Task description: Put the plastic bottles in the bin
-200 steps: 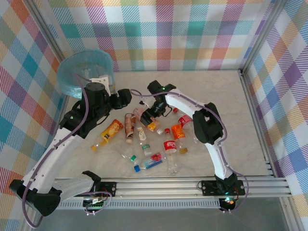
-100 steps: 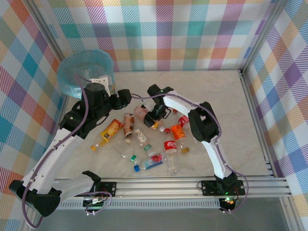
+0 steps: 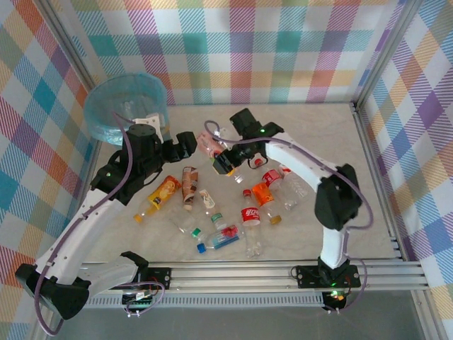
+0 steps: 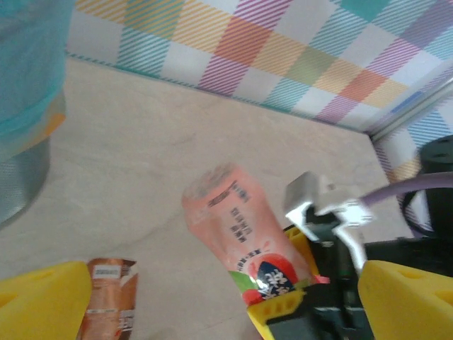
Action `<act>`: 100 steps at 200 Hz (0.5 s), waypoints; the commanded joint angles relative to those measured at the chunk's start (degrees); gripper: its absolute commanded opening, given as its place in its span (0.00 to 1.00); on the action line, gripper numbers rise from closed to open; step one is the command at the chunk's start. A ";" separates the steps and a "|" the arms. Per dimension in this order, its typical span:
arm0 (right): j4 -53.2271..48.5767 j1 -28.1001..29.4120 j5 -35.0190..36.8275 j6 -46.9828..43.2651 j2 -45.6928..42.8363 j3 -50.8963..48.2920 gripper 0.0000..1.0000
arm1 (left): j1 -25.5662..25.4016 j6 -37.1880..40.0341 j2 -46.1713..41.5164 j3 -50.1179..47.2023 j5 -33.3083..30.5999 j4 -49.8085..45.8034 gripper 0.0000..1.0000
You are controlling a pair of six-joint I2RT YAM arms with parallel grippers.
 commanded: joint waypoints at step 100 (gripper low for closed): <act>25.63 3.54 -17.98 5.01 -13.84 -14.26 0.62 | 0.77 -10.55 3.25 -3.57 14.38 14.74 0.91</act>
